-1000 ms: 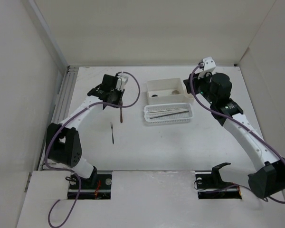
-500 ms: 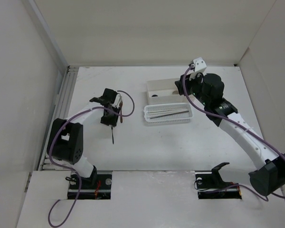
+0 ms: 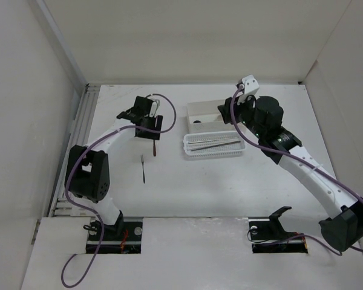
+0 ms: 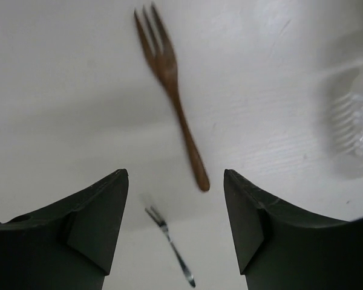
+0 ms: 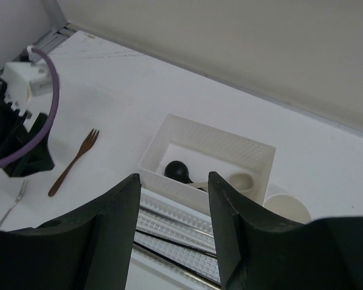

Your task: Sort the eating utensils into containers

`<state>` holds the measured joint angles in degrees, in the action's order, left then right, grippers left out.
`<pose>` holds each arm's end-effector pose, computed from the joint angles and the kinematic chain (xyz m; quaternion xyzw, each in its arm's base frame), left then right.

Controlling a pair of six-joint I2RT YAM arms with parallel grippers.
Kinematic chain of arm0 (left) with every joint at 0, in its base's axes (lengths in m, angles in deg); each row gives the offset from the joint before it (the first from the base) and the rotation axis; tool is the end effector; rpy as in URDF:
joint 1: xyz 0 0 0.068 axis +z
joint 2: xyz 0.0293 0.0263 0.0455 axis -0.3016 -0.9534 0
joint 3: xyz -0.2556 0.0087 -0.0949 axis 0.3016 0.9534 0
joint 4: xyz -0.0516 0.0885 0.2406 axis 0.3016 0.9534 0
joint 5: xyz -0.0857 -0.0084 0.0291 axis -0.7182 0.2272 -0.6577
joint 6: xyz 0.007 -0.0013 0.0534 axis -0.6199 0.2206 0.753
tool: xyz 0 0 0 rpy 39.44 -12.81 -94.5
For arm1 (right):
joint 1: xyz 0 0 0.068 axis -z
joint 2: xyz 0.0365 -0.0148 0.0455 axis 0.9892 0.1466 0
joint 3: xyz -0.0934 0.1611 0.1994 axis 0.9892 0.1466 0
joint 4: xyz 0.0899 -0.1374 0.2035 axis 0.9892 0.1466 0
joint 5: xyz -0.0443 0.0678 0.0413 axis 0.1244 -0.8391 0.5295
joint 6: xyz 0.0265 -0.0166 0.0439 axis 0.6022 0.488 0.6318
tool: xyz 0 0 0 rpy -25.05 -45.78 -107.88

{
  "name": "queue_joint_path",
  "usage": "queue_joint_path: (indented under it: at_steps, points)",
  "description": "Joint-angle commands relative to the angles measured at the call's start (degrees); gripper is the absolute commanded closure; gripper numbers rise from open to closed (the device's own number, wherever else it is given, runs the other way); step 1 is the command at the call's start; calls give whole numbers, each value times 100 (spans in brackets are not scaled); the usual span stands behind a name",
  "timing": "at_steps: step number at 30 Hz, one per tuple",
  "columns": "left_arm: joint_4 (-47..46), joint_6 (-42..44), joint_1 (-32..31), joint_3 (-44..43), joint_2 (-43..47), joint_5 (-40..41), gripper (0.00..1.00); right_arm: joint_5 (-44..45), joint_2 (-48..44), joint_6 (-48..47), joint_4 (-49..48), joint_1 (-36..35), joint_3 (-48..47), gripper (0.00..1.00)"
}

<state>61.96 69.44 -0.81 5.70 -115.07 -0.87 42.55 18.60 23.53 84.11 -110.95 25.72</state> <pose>0.3343 -0.1105 0.2331 0.1298 0.9354 -0.0554 0.3241 0.2418 0.1358 0.3868 -0.1915 0.7208 0.1590 0.6469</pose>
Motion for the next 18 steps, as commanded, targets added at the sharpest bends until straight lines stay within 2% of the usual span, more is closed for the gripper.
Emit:
queue_joint_path:
  at_steps: [1, 8, 14, 18]
  points:
    - [-322, -103, -105, -569, -564, -213, 38, 107, 39, 82, -198, -67, -170, 46]
    - [231, -884, 0, -1554, -1805, 5, 38, 221, -75, -40, -145, -120, -171, 46]
    - [504, -1211, 106, -1433, -2017, 85, 40, 362, -251, -94, -92, -120, -40, 46]
    - [627, -1403, 106, -1318, -2017, -301, 54, 475, -304, -94, -92, -120, 14, 46]
